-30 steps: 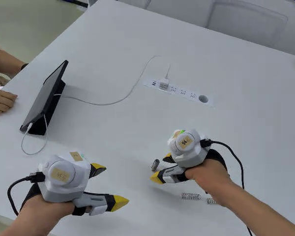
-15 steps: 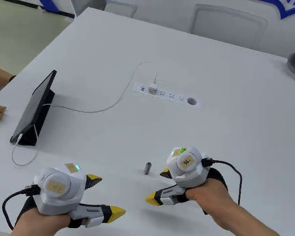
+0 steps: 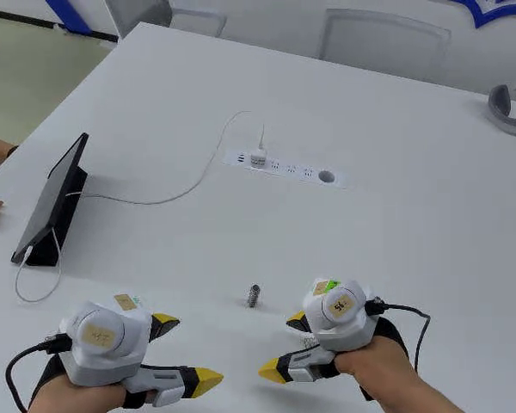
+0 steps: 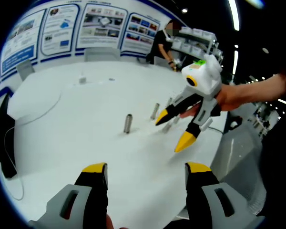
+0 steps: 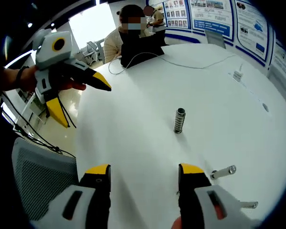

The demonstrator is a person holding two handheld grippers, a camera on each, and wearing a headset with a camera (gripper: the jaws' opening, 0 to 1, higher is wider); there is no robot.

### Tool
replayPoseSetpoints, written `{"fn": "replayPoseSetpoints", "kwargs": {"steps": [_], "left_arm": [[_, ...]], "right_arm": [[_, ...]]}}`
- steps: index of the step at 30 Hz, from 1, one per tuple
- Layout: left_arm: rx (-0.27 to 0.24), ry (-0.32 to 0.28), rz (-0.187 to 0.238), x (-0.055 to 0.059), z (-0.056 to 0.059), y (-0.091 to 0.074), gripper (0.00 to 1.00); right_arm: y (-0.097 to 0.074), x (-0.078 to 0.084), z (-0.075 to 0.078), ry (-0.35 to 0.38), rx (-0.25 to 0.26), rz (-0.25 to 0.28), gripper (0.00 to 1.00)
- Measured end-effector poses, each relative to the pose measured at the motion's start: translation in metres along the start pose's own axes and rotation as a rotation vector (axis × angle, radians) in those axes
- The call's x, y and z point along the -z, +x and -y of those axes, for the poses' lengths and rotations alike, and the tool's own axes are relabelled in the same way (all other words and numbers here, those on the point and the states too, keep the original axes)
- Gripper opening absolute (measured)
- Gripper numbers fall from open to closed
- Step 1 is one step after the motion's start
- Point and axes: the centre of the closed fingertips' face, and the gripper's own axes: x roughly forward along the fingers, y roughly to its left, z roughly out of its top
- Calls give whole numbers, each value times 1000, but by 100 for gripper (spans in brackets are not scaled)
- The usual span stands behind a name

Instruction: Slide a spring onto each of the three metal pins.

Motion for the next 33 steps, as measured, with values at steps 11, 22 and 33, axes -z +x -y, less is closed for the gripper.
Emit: {"fn": "replayPoseSetpoints", "kwargs": {"steps": [11, 22, 33], "left_arm": [[9, 4, -10, 0, 5, 4, 67], [28, 13, -26, -2, 10, 12, 67], [60, 46, -45, -11, 19, 25, 68]], "right_arm": [[-10, 1, 0, 71, 6, 71, 60], [-31, 14, 2, 122, 43, 138, 64], [-61, 34, 10, 190, 99, 193, 70]]}}
